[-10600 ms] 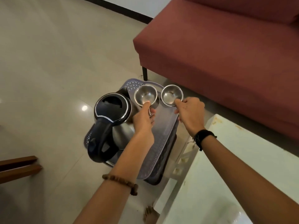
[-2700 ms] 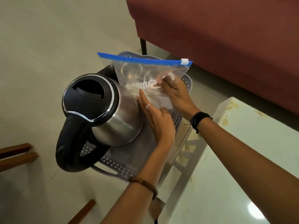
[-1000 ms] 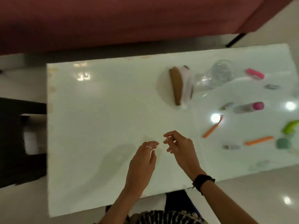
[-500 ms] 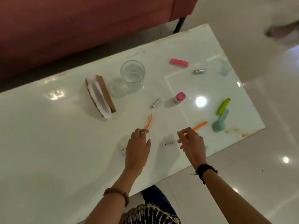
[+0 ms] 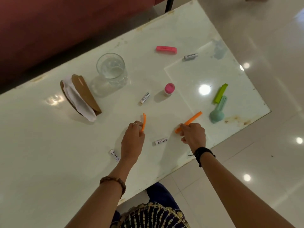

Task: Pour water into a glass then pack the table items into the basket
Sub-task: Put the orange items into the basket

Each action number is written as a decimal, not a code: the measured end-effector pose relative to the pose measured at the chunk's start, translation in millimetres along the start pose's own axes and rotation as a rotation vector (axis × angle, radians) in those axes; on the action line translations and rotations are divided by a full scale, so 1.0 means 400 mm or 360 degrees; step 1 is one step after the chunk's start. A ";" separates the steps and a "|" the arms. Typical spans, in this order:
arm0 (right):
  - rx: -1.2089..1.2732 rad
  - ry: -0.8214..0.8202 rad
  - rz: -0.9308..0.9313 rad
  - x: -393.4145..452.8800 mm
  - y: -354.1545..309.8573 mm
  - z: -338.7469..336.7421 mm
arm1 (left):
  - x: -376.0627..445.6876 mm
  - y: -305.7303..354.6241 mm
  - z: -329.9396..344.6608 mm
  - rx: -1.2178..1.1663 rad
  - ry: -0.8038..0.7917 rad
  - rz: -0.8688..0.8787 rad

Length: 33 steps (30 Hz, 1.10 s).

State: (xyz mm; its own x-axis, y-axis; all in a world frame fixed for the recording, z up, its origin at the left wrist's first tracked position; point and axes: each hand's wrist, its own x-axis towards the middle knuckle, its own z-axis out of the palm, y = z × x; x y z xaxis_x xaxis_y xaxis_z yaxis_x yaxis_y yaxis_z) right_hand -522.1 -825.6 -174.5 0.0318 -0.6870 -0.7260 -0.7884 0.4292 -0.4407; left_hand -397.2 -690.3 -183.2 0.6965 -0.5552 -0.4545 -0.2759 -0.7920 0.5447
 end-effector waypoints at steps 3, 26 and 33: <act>-0.0081 0.0001 -0.0068 -0.040 -0.008 -0.002 | -0.020 0.001 -0.013 -0.0366 -0.0041 -0.0173; -0.0806 -0.1120 -0.1380 -1.008 -0.138 0.885 | -0.544 -0.830 -0.787 -0.1254 0.0978 -0.0662; -0.0653 -0.1565 -0.1237 -1.379 -0.140 1.331 | -0.745 -1.267 -1.043 -0.0581 0.1437 -0.1044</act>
State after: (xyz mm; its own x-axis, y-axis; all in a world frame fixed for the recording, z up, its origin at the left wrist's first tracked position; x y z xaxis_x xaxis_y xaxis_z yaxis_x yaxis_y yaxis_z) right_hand -168.5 -158.3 -30.4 0.8509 0.1126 -0.5132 -0.4846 -0.2091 -0.8494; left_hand -188.7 -17.7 -29.8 0.8921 0.4300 -0.1383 0.4147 -0.6583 0.6281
